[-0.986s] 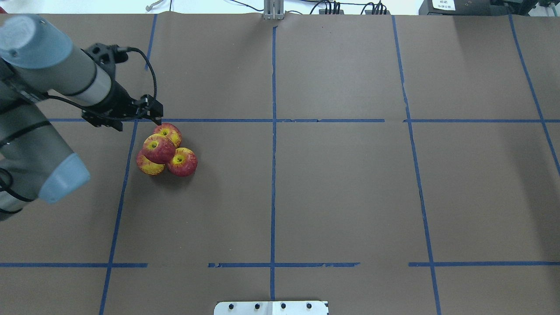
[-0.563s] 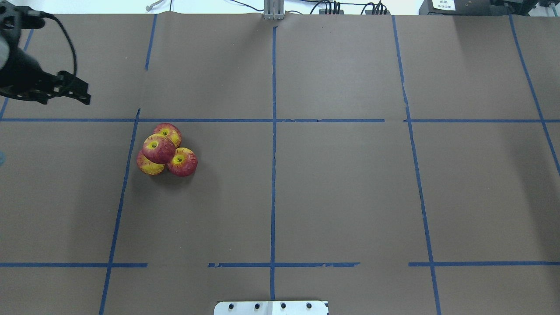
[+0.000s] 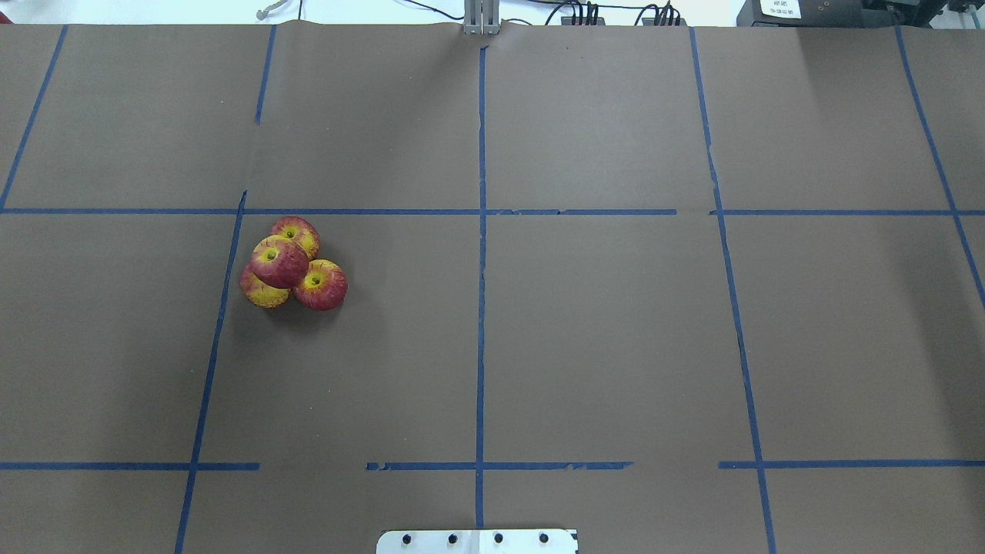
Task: Stack apples
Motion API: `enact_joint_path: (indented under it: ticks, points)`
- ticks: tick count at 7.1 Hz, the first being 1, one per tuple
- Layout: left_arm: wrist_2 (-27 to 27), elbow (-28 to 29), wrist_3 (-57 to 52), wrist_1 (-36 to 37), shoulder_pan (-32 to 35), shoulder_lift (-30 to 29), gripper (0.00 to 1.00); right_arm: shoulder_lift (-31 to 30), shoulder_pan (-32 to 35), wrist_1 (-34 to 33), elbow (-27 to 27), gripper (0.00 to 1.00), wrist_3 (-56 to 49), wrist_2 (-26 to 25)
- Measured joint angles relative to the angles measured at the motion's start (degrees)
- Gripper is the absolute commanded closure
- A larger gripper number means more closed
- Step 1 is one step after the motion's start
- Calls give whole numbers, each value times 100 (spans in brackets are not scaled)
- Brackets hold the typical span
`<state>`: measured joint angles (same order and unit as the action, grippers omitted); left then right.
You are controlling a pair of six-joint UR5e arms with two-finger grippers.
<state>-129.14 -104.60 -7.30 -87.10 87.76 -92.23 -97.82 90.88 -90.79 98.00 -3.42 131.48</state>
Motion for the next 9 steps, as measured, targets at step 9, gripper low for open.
enact_joint_path:
  ticks: [9]
  points:
    - [-677,730,-944,958,589,261,0,0,0,0,0,0,0,0]
